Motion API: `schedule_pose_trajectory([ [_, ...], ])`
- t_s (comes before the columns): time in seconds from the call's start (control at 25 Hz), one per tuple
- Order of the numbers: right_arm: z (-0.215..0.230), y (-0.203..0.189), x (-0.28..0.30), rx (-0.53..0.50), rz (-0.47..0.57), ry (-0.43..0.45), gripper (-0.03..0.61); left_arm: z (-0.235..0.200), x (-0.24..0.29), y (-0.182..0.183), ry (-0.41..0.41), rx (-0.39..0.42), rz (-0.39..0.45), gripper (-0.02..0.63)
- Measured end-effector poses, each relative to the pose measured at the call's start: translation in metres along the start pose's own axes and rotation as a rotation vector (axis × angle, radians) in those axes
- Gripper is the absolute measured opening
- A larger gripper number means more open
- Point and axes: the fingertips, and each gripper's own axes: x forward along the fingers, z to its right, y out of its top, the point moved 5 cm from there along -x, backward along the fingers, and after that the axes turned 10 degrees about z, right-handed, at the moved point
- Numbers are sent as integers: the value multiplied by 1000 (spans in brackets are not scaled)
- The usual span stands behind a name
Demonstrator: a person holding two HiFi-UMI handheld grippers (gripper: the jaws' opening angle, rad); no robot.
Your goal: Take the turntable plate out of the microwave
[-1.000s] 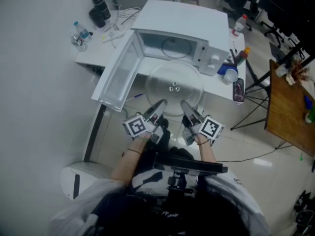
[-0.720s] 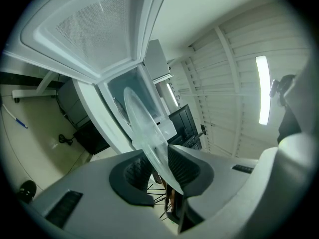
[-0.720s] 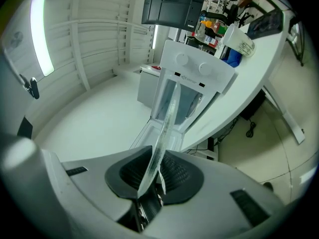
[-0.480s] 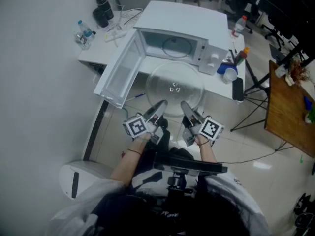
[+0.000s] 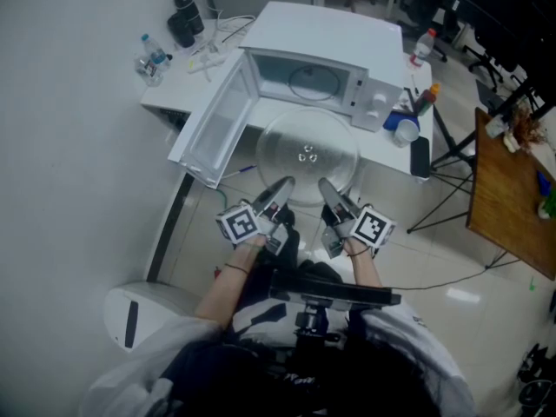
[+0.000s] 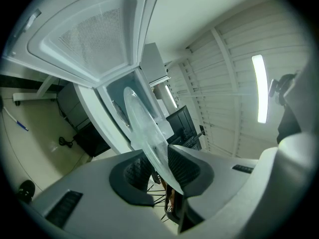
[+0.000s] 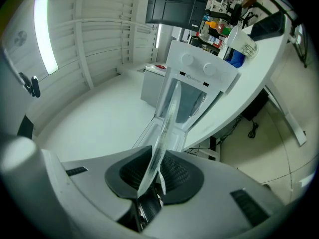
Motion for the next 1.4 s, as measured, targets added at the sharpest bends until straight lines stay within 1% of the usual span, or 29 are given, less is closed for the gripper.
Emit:
schedule_pose_trajectory([
  [0.16, -2, -2, -3, -1, -2, 4, 64, 1, -4, -1, 0, 16, -4, 87],
  [0.36, -4, -5, -6, -2, -4, -3, 64, 5, -8, -2, 3, -12, 9, 87],
  [0.52, -7, -8, -6, 0, -7, 6, 64, 5, -12, -1, -3, 15, 5, 87],
  [0.72, -6, -11, -8, -13, -11, 0, 64, 6, -15, -3, -4, -11, 12, 87],
  [0.88, -7, -12, -9, -14, -9, 4, 64, 5, -17, -3, 3, 12, 0, 87],
  [0.96, -9, -12, -9, -11, -8, 12, 64, 6, -18, -3, 8, 12, 1, 87],
  [1.16, -7, -16, -11, -8, -12, -7, 66, 5, -21, -2, 5, 23, -3, 87],
  [1.28, -8, -16, -11, -18, -14, -2, 66, 6, -21, -3, -1, 30, -4, 87],
  [1.4, -9, -18, -11, -7, -14, 3, 66, 7, -22, -2, -6, 32, -4, 87],
])
